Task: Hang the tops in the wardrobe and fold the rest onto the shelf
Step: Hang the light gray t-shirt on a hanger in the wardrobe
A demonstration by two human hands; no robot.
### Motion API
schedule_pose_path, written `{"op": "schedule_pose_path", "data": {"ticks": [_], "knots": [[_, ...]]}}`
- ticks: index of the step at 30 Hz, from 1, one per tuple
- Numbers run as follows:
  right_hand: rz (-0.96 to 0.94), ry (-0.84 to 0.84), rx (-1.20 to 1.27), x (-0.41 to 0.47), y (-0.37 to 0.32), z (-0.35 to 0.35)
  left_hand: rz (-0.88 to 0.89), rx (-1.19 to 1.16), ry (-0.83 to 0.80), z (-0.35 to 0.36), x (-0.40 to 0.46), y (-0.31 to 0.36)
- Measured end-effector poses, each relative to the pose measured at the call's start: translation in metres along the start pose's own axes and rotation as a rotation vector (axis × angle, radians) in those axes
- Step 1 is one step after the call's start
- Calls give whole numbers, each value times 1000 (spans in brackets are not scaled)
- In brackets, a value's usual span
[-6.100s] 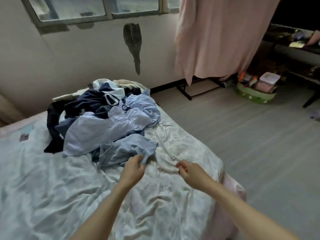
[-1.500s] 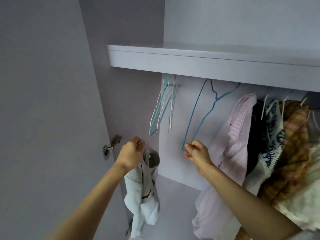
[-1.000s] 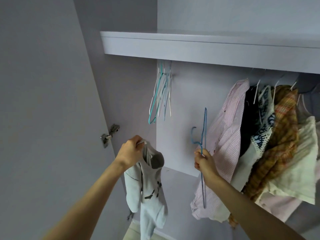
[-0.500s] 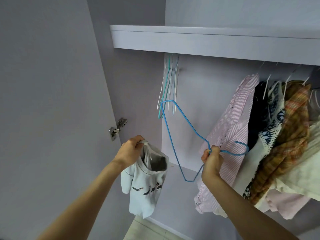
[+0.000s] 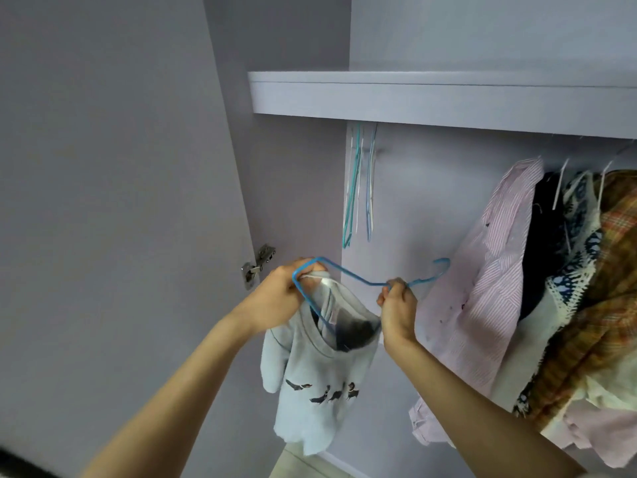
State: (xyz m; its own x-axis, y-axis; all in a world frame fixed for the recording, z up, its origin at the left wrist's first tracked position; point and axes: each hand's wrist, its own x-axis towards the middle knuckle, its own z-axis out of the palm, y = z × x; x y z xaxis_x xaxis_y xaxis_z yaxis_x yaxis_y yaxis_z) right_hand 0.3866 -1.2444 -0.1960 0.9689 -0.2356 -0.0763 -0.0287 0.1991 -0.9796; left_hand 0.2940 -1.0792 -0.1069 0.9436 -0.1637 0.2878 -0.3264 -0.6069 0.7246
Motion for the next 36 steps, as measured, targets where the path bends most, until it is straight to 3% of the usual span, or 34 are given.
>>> {"op": "schedule_pose_path", "data": {"ticks": [4,9,13,16,19,22,27,33,36], "knots": [[-108,-9,-304,3,15,-13,-31,-46,69,-32,-3,14],[-247,146,-595,22,-3,-21,-269,488,167,-43,-12,-20],[-367,160,-624,32,-16,-18,-457,566,138,-38,-17,-39],[-483,113,-776,30,-17,-18,-544,551,135,-35,-16,-41],[-681,51,-916,20,-18,-13,-549,474,116,-29,-10,-40],[-796,-68,-863,13,-23,-6,-532,465,79,-25,-5,-43],[-755,-132,-881,18,-29,-5,-538,482,70,-26,-8,-53],[-694,-437,-1019,14,-25,2,-393,369,68,-11,-3,-55],[-644,-341,-902,11,-27,5,-347,318,63,-4,-4,-56]]}}
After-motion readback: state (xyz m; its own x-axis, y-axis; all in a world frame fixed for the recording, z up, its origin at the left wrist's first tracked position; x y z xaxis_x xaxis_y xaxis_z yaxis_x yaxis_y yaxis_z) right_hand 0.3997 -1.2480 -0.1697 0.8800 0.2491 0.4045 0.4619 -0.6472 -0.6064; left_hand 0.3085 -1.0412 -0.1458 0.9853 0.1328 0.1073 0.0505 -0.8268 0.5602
